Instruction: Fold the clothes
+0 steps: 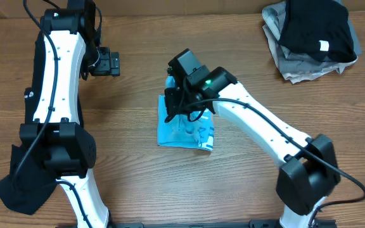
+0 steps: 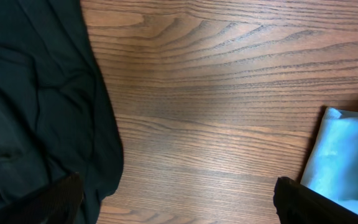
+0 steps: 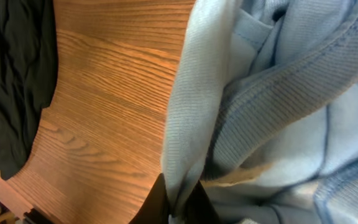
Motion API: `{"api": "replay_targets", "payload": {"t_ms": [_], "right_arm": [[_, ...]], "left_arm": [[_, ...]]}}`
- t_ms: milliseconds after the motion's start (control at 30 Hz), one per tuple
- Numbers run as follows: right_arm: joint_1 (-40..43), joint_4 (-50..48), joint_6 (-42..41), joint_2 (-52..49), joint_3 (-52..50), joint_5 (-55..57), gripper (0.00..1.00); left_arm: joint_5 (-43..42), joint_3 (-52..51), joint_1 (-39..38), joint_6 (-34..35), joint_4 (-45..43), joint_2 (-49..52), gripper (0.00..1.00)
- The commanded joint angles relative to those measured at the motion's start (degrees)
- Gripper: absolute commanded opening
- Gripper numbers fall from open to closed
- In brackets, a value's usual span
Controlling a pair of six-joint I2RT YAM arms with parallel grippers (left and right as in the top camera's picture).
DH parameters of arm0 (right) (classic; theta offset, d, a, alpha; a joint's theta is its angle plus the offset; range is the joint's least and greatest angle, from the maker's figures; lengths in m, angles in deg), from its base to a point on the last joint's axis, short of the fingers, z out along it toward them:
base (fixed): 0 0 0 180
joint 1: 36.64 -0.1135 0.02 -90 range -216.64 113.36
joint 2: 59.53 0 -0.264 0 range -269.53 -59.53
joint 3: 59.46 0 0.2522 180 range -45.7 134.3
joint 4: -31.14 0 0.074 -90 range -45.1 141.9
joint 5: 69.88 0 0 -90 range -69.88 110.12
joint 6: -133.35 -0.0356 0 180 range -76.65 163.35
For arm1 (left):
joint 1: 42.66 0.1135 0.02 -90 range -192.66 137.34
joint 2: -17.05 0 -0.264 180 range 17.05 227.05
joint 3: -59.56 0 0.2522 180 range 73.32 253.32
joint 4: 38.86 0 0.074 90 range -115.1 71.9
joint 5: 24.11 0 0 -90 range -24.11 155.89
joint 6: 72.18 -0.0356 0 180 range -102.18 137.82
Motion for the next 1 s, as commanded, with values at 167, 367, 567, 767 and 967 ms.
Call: {"api": "replay_targets", "payload": {"t_ms": [167,367,567,767,967], "right_arm": [[-3.6,-5.2,0.2,-3.1,1.9,-6.6,0.49],[-2.1,0.0,3.0,0.4,6.6,-7.1,0.56],[1.5,13.6,3.0,2.5,9.6,3.2,0.6],[2.6,17.9,3.0,2.4,3.6,6.7,0.59],[2.6,16.4,2.7,2.4,-5.5,6.9,0.37]], "left_arm": [[-0.5,1.1,0.3,-0.5,-0.9,0.1,1.0],[-0.6,1.1,0.3,-0.4,-0.9,0.1,1.0],[-4.4,1.1,0.3,-0.5,-1.7,0.1,1.0],[-6.5,1.1,0.2,-0.9,-2.0,0.3,1.0],[-6.5,1.1,0.2,-0.9,-2.0,0.4,1.0]]}}
